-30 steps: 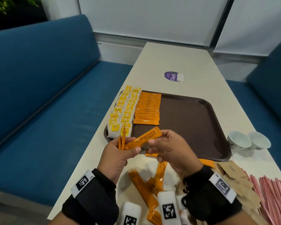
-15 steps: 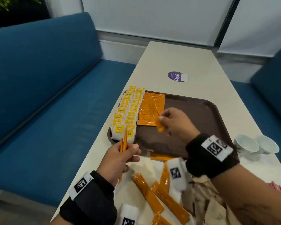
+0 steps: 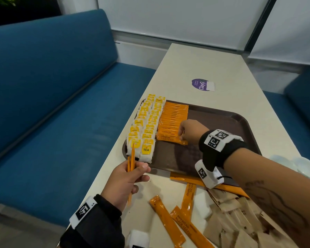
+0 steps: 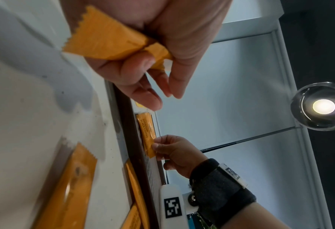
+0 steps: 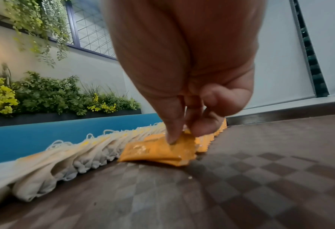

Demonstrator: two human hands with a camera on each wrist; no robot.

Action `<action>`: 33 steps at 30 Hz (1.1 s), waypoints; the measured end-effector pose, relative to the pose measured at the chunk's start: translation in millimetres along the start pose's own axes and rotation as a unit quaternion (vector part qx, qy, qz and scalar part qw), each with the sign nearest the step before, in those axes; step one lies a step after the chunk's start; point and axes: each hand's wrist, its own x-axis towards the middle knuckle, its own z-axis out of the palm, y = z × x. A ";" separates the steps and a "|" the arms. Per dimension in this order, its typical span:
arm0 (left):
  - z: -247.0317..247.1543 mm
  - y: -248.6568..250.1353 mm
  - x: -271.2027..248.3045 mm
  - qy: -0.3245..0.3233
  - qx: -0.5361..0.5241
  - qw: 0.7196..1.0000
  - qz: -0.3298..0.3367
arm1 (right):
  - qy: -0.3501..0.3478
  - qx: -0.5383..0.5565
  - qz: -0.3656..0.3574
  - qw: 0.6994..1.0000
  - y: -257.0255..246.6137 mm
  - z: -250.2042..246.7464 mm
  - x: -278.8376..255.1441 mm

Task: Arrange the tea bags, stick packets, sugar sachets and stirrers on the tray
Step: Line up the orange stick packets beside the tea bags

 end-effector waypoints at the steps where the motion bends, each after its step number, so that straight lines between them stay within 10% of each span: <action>1: -0.3 -0.4 0.7 0.001 -0.001 1.000 -0.002 | -0.004 -0.015 0.015 1.000 0.4 2.1 3.9; 33: -14.7 -8.2 7.1 0.018 -0.025 0.999 -0.013 | 0.011 0.039 0.118 0.992 -13.9 5.5 13.7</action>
